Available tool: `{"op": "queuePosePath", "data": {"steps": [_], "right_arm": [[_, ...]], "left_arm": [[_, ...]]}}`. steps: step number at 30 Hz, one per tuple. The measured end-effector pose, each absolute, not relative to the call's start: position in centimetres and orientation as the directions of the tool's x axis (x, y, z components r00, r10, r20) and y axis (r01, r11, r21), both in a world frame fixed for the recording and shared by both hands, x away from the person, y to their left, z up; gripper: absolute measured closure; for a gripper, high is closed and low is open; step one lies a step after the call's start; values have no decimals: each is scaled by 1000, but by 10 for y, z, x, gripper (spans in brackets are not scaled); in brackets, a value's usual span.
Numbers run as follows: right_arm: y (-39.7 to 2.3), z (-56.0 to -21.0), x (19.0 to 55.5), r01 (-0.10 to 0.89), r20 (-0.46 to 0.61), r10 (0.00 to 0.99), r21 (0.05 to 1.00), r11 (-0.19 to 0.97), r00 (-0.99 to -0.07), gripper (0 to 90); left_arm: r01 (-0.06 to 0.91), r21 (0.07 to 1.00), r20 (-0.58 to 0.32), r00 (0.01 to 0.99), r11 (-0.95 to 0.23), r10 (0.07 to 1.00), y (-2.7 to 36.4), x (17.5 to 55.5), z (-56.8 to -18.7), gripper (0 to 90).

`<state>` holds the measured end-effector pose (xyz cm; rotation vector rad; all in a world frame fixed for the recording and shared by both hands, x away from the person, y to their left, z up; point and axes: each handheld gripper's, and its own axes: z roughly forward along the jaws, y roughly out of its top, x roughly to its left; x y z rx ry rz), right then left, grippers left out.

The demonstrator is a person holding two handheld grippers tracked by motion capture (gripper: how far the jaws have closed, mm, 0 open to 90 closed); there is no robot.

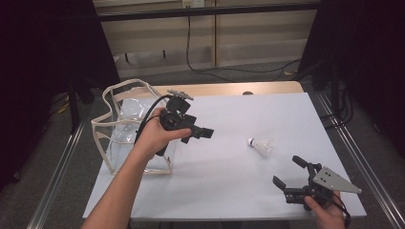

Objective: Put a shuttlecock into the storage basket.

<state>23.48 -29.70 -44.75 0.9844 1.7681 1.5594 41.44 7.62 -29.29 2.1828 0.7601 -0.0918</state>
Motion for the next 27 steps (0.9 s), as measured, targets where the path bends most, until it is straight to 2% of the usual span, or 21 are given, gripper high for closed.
{"op": "queuePosePath", "data": {"steps": [27], "right_arm": [[-297,-447,235,150,47,826,988,46,-561,17]], "left_arm": [[514,680,-274,839,-522,469,61,410,-336,79]]}}
